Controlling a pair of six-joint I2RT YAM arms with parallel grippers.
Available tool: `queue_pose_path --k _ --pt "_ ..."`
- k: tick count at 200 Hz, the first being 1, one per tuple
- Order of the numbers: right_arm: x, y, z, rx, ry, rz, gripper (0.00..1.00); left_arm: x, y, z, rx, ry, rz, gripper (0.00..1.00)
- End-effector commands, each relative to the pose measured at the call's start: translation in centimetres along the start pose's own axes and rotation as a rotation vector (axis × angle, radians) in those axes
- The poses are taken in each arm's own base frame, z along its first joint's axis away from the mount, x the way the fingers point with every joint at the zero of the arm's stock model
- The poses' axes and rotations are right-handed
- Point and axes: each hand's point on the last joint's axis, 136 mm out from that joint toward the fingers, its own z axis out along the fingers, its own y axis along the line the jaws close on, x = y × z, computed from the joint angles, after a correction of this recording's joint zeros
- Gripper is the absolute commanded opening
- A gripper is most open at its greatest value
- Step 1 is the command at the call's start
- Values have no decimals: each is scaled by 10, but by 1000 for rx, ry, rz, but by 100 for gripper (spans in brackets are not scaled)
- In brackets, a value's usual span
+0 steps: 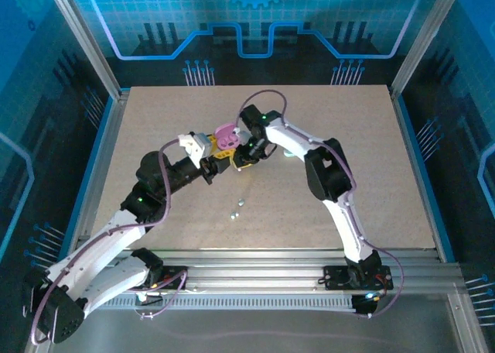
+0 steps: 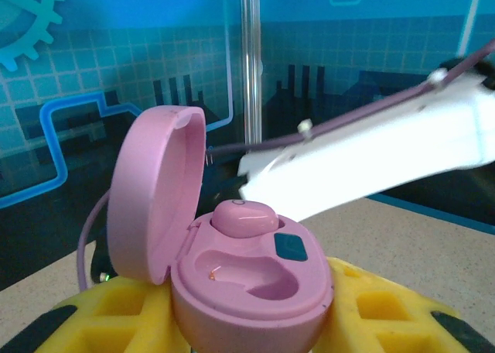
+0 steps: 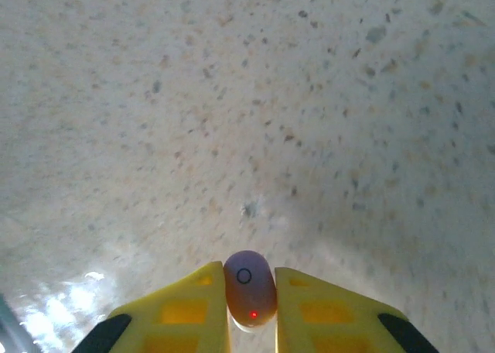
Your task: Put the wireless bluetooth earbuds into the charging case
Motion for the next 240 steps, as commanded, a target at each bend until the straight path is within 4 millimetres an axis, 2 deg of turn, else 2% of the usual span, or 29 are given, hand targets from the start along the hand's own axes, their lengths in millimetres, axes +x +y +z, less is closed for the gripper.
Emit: queue_pose_path --k 1,29,62,102,134,153,169,240 --pt "-15 17 -54 -28 -146 2 19 -15 3 2 -4 -50 -2 36" --pt "7 3 -82 -6 -186 88 18 -9 7 7 -18 -36 -14 36" --pt "32 4 -141 -10 -313 153 18 6 12 17 -26 -11 -23 35" --pt "59 26 -222 18 -484 134 18 22 13 36 -40 -23 12 35" --pt "74 57 -264 -22 -558 90 18 33 9 53 -54 -53 37 35" --pt "78 74 -275 -37 -581 57 19 39 9 62 -68 -56 40 35" --pt "79 84 -276 -45 -580 41 19 45 8 70 -69 -50 45 35" --pt "62 117 -266 -118 -578 14 19 52 -4 78 -58 -45 61 35"
